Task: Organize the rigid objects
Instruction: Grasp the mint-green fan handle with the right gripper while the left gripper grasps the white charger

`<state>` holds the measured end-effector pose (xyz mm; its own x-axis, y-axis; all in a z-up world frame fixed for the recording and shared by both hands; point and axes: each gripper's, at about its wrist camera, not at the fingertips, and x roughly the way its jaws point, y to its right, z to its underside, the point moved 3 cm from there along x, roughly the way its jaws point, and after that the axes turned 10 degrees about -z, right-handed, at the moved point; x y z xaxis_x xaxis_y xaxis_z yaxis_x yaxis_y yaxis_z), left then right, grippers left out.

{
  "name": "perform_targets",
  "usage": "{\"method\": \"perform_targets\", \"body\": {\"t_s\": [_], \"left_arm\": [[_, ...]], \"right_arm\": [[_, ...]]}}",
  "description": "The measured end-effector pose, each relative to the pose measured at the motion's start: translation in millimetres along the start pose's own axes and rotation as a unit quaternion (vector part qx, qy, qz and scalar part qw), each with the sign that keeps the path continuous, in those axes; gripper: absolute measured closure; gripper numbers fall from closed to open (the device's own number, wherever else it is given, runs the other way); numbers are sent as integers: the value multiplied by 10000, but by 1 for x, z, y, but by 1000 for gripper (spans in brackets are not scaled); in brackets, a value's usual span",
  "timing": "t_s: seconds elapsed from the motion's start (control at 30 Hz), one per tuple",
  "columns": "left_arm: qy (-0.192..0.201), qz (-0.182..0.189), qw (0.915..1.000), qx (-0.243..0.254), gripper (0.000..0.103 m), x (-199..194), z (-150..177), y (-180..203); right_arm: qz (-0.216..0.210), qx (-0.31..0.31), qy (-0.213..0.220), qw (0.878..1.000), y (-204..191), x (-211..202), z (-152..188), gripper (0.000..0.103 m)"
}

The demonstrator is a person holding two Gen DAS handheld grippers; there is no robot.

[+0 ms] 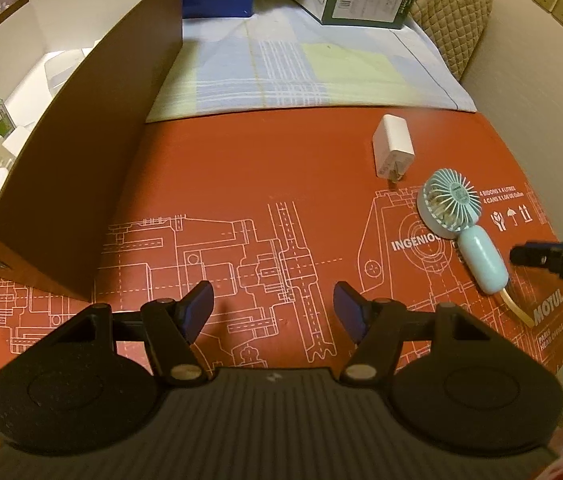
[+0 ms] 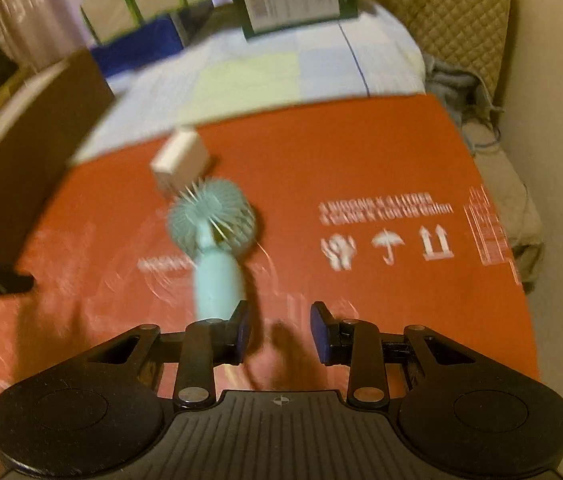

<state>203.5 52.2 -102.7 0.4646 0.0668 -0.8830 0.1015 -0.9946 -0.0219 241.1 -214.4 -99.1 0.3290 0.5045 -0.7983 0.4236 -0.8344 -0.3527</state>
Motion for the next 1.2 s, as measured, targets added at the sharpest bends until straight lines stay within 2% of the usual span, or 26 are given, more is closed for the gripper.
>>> {"method": "perform_targets", "body": {"t_s": [0.13,0.4,0.5,0.67,0.93,1.2], "left_arm": [[22,55,10000,65,40,0,0,3],[103,181,9996,193,40,0,0,13],[103,218,9994,251,40,1,-1,18],[186,280,9986,413,40,5,-9,30],[456,516,9940,854,41,19,-40,68],[609,655,9886,1208,43,46,-72,104]], "right_arm": [[-260,-259,14,9993,-22,5,-5,73],[28,-617,-194,9979,-35,36,-2,73],[9,-612,-235,9978,-32,43,-3,73],[181,-656,-66,9977,-27,48,-8,73],[617,-229,265,9975,5,49,-29,73],[816,221,517,9951,33,46,-48,73]]}}
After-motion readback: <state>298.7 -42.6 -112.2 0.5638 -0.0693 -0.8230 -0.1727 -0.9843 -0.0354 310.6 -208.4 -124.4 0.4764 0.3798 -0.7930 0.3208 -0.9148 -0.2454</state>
